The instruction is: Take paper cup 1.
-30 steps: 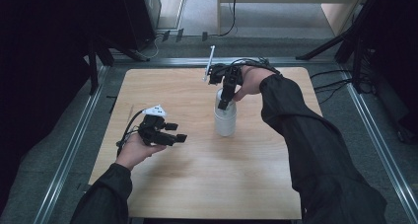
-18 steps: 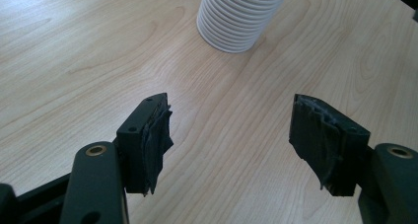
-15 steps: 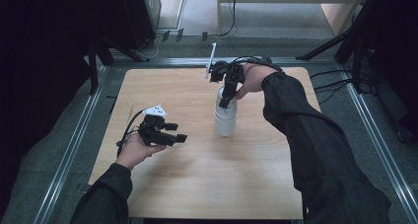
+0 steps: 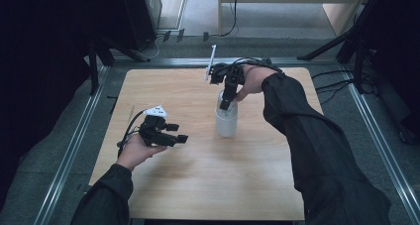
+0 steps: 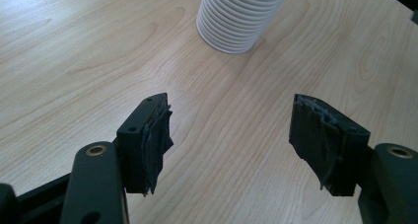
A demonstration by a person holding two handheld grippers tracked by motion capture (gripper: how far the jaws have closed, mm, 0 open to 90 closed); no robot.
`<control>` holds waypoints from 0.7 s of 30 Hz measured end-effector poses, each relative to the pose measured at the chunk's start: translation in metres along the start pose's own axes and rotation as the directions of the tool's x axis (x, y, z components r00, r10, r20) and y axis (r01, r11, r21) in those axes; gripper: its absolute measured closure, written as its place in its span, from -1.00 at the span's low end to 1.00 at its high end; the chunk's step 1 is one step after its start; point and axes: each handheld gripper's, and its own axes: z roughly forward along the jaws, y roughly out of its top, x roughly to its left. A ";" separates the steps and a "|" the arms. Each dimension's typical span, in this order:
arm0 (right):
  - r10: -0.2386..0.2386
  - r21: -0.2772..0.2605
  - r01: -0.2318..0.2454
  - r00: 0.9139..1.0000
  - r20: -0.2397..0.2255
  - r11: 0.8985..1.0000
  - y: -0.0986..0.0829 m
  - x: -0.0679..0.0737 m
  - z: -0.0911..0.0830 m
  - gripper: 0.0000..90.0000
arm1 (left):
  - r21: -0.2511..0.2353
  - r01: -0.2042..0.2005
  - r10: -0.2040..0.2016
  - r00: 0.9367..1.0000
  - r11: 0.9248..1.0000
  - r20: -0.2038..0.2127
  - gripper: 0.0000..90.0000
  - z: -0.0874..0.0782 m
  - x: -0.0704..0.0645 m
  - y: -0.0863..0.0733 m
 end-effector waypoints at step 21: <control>0.005 -0.014 -0.005 1.000 0.002 1.000 -0.002 -0.001 -0.007 -0.23 | 0.006 -0.003 0.003 1.000 1.000 0.000 -0.29 0.000 0.000 0.000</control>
